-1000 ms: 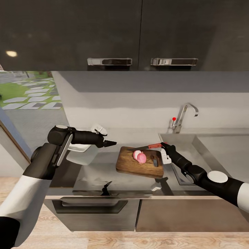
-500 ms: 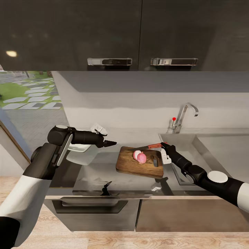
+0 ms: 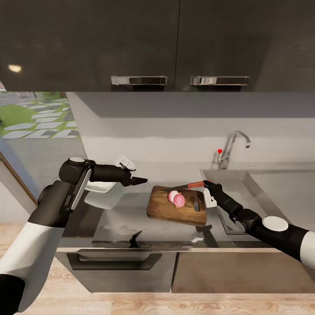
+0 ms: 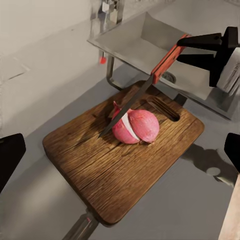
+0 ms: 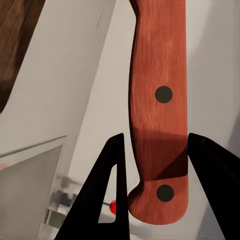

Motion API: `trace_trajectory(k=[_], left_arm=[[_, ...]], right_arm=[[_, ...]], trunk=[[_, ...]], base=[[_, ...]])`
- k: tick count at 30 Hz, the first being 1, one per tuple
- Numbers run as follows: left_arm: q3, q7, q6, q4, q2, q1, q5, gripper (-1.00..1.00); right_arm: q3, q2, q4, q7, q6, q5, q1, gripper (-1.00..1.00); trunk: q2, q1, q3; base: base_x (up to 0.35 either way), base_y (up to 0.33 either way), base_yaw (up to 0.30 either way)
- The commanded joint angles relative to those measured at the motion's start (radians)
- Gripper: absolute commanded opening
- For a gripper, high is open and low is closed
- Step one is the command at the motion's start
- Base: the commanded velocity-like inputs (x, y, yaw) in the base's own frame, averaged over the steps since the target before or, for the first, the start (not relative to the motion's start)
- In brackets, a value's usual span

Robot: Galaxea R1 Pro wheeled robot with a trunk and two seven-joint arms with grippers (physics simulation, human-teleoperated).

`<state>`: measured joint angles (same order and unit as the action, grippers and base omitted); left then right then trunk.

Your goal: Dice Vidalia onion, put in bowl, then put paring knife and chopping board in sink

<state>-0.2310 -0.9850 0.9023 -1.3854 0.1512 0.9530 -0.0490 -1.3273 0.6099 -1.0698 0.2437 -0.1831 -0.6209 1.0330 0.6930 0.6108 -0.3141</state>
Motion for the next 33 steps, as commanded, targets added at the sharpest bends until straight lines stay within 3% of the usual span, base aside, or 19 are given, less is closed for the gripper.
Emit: trace_trajectory(k=[1,5,33], left_arm=[[-0.001,-0.006,0.006,-0.001,0.0,0.001,-0.006,1.0],[-0.001,-0.006,0.006,-0.001,0.001,0.001,-0.006,1.0],[-0.004,-0.006,0.006,0.004,0.004,0.001,-0.005,1.0]], right_arm=[[-0.006,0.001,-0.001,0.005,-0.01,-0.01,0.002,-1.0],[-0.006,0.001,-0.001,0.005,-0.01,-0.01,0.002,-1.0],[-0.006,0.003,-0.001,0.005,-0.01,-0.01,0.002,-1.0]], trunk=[[-0.006,-0.004,0.002],[-0.034,-0.019,0.014],[-0.034,-0.019,0.014]], base=[[0.0,0.0,0.0],[0.0,0.0,0.0],[0.025,0.0,0.0]])
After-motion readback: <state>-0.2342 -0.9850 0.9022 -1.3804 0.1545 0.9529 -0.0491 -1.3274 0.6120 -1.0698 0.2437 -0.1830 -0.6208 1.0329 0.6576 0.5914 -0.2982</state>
